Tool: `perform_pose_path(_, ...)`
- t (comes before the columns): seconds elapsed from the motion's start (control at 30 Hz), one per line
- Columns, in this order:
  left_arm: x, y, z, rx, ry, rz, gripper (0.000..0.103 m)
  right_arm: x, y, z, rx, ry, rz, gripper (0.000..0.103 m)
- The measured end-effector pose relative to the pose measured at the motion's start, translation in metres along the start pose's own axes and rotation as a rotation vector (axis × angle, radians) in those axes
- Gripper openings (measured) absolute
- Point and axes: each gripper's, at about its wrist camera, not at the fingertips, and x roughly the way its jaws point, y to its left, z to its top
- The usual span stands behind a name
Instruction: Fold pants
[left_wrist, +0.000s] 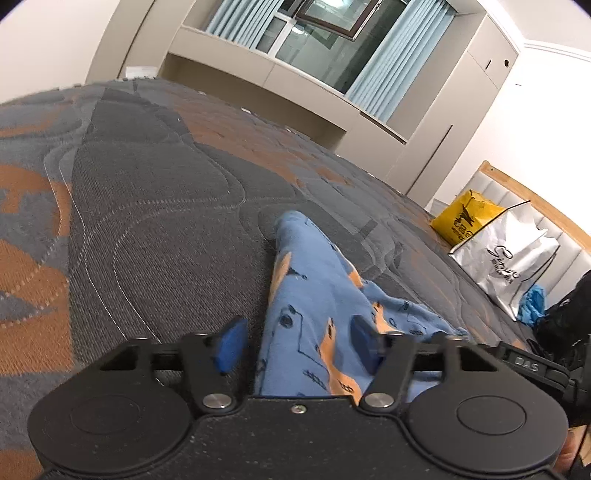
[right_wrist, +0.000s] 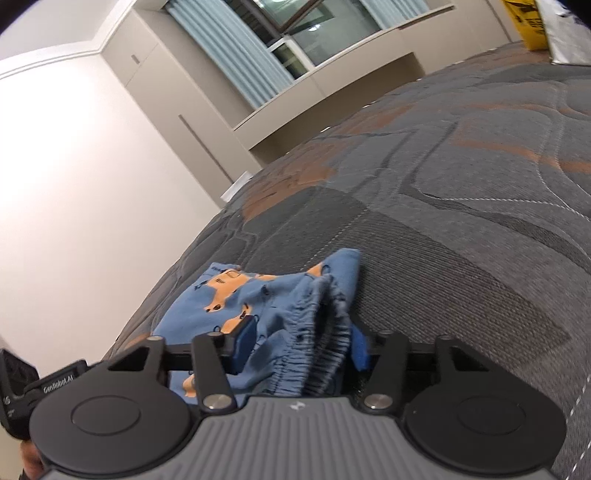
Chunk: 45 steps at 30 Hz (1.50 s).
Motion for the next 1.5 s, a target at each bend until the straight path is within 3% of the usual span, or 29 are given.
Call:
perform_pose_path(0.2,0.001,-0.003,-0.003,-0.001,0.005,0.016,0.036,-0.004,0.005,-0.004,0.007,-0.023,-0.05,0.029)
perform_pose_path(0.37,-0.004,-0.01,0.006,0.045,-0.014,0.016,0.028,-0.007,0.021,0.0,-0.056,-0.037,-0.064,0.024)
perform_pose_path(0.7,-0.001,-0.029,0.036,0.139,-0.067,0.018,0.027,0.006,0.048,0.026,-0.164,-0.047,-0.013,0.022)
perform_pose_path(0.93,0.017,-0.021,0.077,0.168,-0.114,0.082,0.027,0.055,0.062,0.06,-0.201,-0.037,0.04,0.022)
perform_pose_path(1.2,0.043,0.013,0.108,0.12,-0.142,0.156,0.027,0.123,0.079,0.097,-0.248,-0.029,0.073,0.022)
perform_pose_path(1.5,0.057,0.042,0.101,0.063,-0.093,0.182,0.028,0.164,0.075,0.089,-0.273,0.018,0.049,0.023)
